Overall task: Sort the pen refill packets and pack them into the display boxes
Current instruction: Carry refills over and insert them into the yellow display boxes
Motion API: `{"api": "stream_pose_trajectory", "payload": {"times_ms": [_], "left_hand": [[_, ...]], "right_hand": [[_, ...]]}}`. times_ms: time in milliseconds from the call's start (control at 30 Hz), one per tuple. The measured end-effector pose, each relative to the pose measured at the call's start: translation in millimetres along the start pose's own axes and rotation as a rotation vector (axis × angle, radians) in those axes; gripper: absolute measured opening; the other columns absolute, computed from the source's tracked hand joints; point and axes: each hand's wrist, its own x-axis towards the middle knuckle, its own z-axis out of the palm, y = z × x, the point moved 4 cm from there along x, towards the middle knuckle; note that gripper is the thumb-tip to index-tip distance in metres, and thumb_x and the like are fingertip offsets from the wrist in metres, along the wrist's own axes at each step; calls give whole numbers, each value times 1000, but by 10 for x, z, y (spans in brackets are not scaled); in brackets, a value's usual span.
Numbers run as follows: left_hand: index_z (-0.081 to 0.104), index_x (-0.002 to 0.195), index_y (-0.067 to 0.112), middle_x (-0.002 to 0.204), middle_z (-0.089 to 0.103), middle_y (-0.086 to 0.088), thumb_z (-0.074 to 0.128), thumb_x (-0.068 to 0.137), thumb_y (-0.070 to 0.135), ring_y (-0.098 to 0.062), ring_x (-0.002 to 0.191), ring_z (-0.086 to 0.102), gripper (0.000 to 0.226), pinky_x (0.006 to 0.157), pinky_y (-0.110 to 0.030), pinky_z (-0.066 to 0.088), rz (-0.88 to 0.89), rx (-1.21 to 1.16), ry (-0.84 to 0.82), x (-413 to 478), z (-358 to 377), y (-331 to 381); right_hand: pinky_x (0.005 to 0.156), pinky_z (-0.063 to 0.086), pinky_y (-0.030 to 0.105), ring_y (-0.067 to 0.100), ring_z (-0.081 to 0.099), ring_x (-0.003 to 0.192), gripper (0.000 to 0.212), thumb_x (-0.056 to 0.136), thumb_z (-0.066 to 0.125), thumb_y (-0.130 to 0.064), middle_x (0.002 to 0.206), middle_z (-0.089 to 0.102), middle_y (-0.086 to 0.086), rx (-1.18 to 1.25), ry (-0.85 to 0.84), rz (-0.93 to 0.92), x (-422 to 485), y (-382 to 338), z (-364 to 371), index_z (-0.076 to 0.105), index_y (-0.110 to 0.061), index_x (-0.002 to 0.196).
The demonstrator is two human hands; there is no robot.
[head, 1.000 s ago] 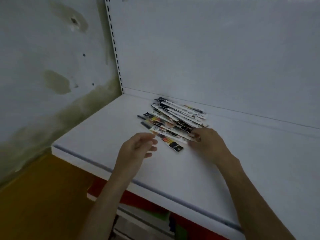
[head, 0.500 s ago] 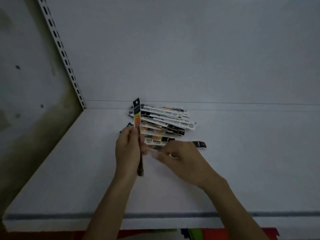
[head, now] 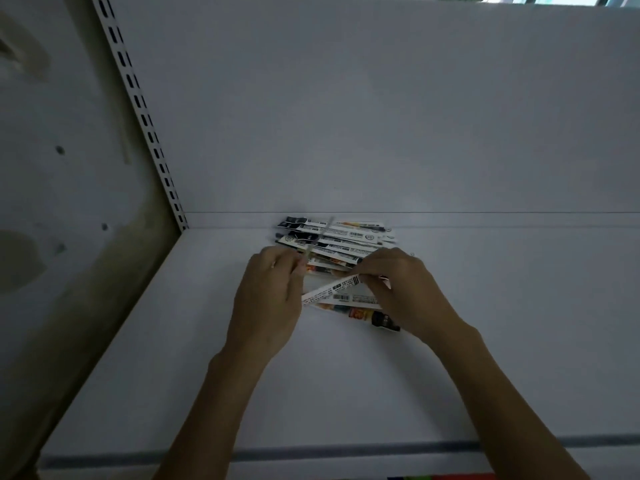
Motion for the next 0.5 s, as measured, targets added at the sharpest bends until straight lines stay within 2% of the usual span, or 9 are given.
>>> {"api": "stream_pose_trajectory", "payload": {"times_ms": [67, 100, 167, 200, 267, 333, 367, 433, 500], "left_hand": [[58, 116, 14, 106, 61, 1, 37, 98, 25, -11, 91, 57, 30, 73, -22, 43, 87, -35, -185, 23, 84, 54], [58, 114, 16, 95, 65, 1, 36, 98, 29, -7, 78, 61, 30, 67, -22, 48, 59, -90, -292, 17, 135, 61], [59, 107, 14, 70, 63, 2, 40, 97, 33, 1, 50, 56, 29, 50, -17, 46, -93, -216, -443, -26, 224, 27], [60, 104, 12, 64, 60, 3, 44, 95, 35, 1, 44, 52, 29, 47, -15, 43, -168, -258, -457, -48, 244, -20], [63, 96, 16, 63, 60, 4, 54, 88, 41, 2, 44, 50, 28, 47, -12, 40, -270, -335, -434, -64, 220, -105], [64, 89, 21, 74, 65, 4, 66, 80, 40, 1, 56, 54, 21, 49, -7, 38, -288, -345, -384, -59, 170, -155], [63, 87, 21, 78, 66, 3, 69, 79, 35, -1, 61, 55, 17, 51, -6, 39, -278, -337, -349, -45, 152, -168], [58, 80, 22, 74, 63, 0, 65, 84, 27, -6, 59, 53, 9, 52, -9, 41, -228, -306, -259, -12, 98, -137], [51, 75, 19, 65, 56, -3, 53, 92, 24, -11, 53, 51, 18, 50, -14, 42, -158, -273, -165, 8, 35, -90]], "right_hand": [[71, 53, 32, 22, 62, 85, 21, 86, 55, -5, 94, 70, 6, 58, 31, -58, 18, -103, -93, 72, -10, 99], [71, 53, 28, 19, 62, 84, 20, 86, 56, -7, 94, 70, 4, 82, 59, -53, 17, -122, -129, 71, -10, 100], [78, 50, 21, 11, 59, 88, 24, 87, 61, -14, 100, 66, -4, 131, 79, 65, -20, -55, -183, 64, -16, 110], [84, 47, 23, 9, 56, 94, 34, 86, 63, -19, 104, 62, -7, 117, 48, 152, -65, 29, -192, 58, -20, 119], [94, 41, 30, 12, 48, 109, 48, 84, 65, -25, 118, 54, -8, -61, -161, 341, -201, 278, -181, 48, -26, 130], [96, 39, 35, 18, 46, 113, 40, 85, 63, -25, 124, 54, -4, -197, -342, 474, -320, 441, -181, 55, -27, 124], [94, 40, 35, 19, 48, 111, 32, 86, 61, -24, 120, 56, -2, -219, -356, 489, -342, 471, -182, 60, -26, 118], [89, 41, 33, 18, 51, 107, 23, 90, 54, -22, 114, 59, -2, -267, -322, 461, -329, 449, -180, 64, -26, 111], [86, 43, 34, 19, 53, 104, 23, 93, 50, -20, 112, 60, -2, -299, -254, 414, -294, 405, -184, 64, -25, 110]]}}
